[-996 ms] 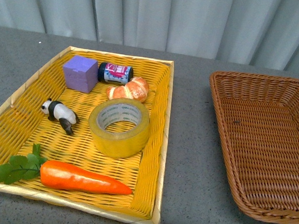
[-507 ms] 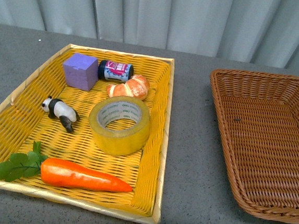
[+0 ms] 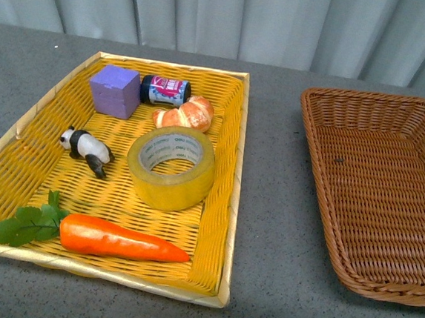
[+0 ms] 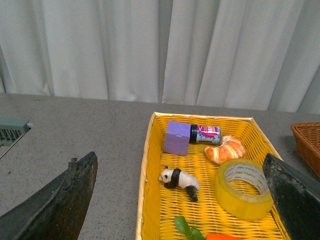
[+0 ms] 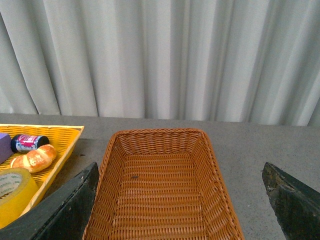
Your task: Move tape to another basket
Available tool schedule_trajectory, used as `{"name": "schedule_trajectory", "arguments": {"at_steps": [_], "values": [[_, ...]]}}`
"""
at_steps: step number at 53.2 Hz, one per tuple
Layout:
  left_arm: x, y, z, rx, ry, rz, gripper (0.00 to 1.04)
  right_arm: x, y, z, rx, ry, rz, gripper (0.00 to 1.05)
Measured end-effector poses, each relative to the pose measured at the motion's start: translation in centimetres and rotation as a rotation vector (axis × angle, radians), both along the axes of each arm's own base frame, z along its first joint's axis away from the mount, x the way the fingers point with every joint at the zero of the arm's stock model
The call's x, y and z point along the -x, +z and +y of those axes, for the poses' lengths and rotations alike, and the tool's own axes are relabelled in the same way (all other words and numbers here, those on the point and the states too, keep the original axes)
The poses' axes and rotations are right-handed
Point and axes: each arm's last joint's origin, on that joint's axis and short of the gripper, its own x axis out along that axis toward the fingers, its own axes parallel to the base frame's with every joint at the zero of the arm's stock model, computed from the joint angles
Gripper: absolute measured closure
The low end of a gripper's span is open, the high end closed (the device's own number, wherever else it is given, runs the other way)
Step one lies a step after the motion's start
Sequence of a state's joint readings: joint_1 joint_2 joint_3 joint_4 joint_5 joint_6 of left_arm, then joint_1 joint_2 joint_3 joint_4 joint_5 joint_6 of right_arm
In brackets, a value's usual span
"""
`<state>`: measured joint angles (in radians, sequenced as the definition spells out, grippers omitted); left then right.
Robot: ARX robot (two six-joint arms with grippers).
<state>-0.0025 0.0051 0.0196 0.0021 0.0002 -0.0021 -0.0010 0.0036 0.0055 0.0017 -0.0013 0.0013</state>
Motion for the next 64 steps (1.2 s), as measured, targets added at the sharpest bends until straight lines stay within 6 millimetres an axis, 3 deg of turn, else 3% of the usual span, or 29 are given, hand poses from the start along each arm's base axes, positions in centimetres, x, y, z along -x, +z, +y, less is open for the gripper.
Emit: {"name": "schedule_trajectory", "arguments": {"at_steps": [64], "values": [[-0.03,-0.08,0.00,0.007,0.020,0.017,0.06,0.00,0.00,0.00,0.000,0.000,0.000,0.09]]}}
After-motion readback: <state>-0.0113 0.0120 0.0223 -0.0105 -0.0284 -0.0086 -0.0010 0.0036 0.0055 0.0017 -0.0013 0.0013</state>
